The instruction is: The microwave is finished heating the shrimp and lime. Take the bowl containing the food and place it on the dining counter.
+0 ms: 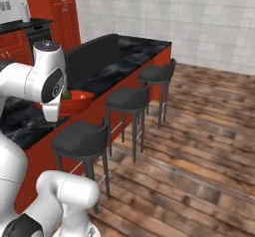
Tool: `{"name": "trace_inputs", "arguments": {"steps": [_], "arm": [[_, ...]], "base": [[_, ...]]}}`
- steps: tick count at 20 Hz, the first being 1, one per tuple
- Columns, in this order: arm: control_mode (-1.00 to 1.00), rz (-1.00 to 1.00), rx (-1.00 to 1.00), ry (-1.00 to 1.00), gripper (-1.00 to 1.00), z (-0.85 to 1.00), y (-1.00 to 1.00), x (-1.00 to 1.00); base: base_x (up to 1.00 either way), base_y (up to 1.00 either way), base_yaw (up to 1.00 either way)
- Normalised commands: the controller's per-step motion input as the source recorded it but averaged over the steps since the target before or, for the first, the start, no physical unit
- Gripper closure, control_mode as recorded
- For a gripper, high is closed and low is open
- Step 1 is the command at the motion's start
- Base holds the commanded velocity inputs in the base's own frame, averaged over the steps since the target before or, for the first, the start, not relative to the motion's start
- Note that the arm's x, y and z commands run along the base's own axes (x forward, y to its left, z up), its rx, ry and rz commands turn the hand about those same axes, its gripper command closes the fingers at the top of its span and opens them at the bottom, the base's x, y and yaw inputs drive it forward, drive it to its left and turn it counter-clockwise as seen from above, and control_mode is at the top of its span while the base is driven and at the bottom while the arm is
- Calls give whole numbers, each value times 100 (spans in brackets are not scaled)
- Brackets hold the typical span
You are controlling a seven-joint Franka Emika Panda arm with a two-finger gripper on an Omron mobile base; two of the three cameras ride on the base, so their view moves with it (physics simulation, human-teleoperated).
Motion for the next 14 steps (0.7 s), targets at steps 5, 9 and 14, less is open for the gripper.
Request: {"name": "trace_inputs", "arguments": {"steps": [5, 9, 14], "arm": [[-100, 27, 0, -9, 100, -8, 5, 15], [-100, 46, 0, -23, 100, -16, -6, 98], [-100, 13, -3, -4, 100, -46, 2, 100]], "base": [[16, 2, 49], [0, 0, 0], [0, 0, 0]]}}
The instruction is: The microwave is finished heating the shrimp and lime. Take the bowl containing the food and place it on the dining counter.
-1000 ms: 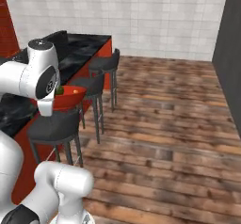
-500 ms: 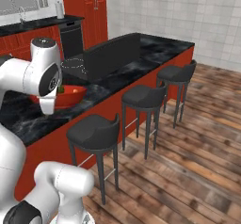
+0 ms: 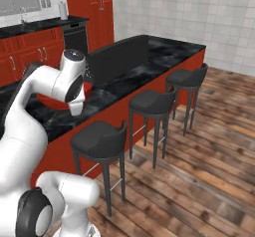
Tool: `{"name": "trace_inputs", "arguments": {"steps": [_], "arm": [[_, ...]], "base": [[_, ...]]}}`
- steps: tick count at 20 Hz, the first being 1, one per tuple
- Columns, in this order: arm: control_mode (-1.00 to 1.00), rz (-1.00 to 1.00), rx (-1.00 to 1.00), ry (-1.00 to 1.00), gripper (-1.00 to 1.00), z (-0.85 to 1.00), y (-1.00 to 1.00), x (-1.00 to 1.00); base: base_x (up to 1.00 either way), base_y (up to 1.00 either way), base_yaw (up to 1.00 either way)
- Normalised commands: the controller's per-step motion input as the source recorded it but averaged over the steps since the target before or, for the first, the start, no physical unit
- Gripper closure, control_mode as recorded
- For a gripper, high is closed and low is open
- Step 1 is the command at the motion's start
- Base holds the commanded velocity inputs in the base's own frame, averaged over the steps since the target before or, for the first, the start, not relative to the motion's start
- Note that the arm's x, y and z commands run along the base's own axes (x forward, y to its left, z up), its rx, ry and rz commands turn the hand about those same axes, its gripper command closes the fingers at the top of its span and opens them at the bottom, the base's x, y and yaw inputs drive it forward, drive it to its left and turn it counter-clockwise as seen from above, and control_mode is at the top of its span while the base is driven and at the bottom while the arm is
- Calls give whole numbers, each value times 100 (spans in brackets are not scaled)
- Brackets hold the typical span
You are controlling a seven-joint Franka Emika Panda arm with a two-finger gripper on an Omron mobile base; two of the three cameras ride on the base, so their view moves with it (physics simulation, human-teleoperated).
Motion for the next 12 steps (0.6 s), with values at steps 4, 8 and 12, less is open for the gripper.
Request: {"name": "trace_inputs", "arguments": {"steps": [4, 8, 12], "arm": [[-100, 0, -8, 0, 100, -62, 59, 100], [-100, -7, -2, 0, 100, -32, 76, 88], [-100, -6, 0, 0, 100, -23, 60, 65]], "base": [[0, 0, 0], [0, 0, 0], [0, 0, 0]]}}
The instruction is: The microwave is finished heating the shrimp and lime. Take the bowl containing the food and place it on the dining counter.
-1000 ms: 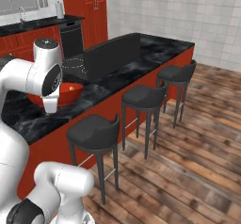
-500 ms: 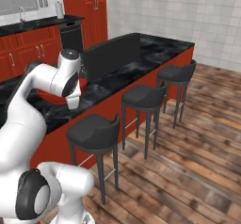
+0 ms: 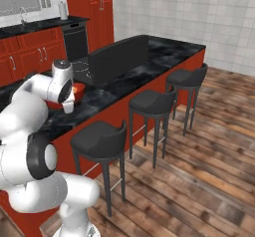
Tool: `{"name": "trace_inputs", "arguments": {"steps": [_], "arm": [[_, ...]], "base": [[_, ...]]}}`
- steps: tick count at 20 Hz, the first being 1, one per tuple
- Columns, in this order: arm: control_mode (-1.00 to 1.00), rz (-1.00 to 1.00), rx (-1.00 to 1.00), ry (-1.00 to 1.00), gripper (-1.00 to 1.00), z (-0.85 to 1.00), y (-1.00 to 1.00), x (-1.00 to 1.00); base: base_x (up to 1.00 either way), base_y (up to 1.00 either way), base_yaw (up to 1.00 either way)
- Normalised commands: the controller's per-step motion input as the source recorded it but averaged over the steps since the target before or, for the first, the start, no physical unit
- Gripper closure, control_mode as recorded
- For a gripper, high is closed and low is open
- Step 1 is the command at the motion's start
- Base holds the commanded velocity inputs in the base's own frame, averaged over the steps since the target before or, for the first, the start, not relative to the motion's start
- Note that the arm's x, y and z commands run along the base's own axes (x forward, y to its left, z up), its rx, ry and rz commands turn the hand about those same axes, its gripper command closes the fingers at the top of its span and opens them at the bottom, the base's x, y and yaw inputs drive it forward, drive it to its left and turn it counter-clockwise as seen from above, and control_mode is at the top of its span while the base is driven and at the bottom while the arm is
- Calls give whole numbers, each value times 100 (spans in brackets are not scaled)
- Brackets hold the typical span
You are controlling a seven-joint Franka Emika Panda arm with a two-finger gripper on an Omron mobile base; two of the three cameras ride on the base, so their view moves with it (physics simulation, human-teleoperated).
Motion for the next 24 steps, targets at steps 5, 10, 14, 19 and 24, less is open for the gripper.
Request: {"name": "trace_inputs", "arguments": {"steps": [5, 10, 14, 19, 24], "arm": [[-100, -2, 0, 0, 100, -55, 68, 48], [-100, 0, 0, 0, 100, -59, 41, 42], [-100, 0, 0, 0, 100, -51, 6, 55], [-100, 0, 0, 0, 100, -42, 0, 40], [-100, 0, 0, 0, 100, -18, 0, 48]], "base": [[0, 0, 0], [0, 0, 0], [0, 0, 0], [0, 0, 0], [0, 0, 0]]}}
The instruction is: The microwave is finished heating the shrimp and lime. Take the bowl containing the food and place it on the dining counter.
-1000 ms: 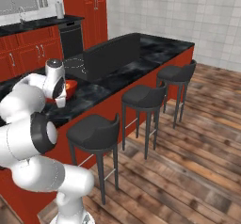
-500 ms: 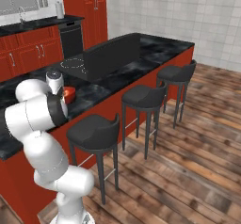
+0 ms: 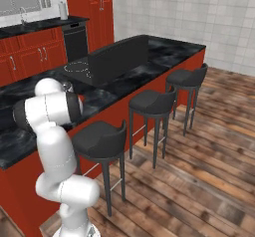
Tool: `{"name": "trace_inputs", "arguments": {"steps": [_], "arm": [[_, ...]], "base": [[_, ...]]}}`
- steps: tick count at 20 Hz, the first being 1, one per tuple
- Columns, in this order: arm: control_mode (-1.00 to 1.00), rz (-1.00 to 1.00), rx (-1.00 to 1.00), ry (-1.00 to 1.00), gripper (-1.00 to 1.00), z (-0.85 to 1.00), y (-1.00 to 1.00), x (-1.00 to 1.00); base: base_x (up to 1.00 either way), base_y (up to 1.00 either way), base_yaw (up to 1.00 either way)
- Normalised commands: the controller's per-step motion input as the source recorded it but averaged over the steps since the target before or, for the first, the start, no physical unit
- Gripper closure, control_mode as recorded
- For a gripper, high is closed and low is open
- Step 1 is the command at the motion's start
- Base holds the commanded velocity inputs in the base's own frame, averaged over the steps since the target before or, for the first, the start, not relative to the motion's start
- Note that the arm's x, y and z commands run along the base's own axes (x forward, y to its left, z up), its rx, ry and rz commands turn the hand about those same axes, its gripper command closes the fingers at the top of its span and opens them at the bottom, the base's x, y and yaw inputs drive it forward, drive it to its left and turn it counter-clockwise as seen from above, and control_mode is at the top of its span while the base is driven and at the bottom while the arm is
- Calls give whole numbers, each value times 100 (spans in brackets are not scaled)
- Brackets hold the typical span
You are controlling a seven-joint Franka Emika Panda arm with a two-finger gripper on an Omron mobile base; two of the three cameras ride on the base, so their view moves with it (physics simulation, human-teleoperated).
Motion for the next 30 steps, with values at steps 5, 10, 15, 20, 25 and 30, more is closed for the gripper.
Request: {"name": "trace_inputs", "arguments": {"steps": [5, 10, 15, 20, 25, 30], "arm": [[-100, 0, -3, 0, 100, -7, 5, 49], [-100, -1, -6, 0, 100, -17, 22, 33], [-100, -1, -7, 0, 100, -25, 11, 11], [-100, -5, 0, 0, -100, 5, 7, 4], [-100, -4, 10, 0, -100, 34, -41, -50], [-100, -11, 12, -2, -100, 85, -43, -76]], "base": [[0, 0, 0], [0, 0, 0], [0, 0, 0], [0, 0, 0], [0, 0, 0], [0, 0, 0]]}}
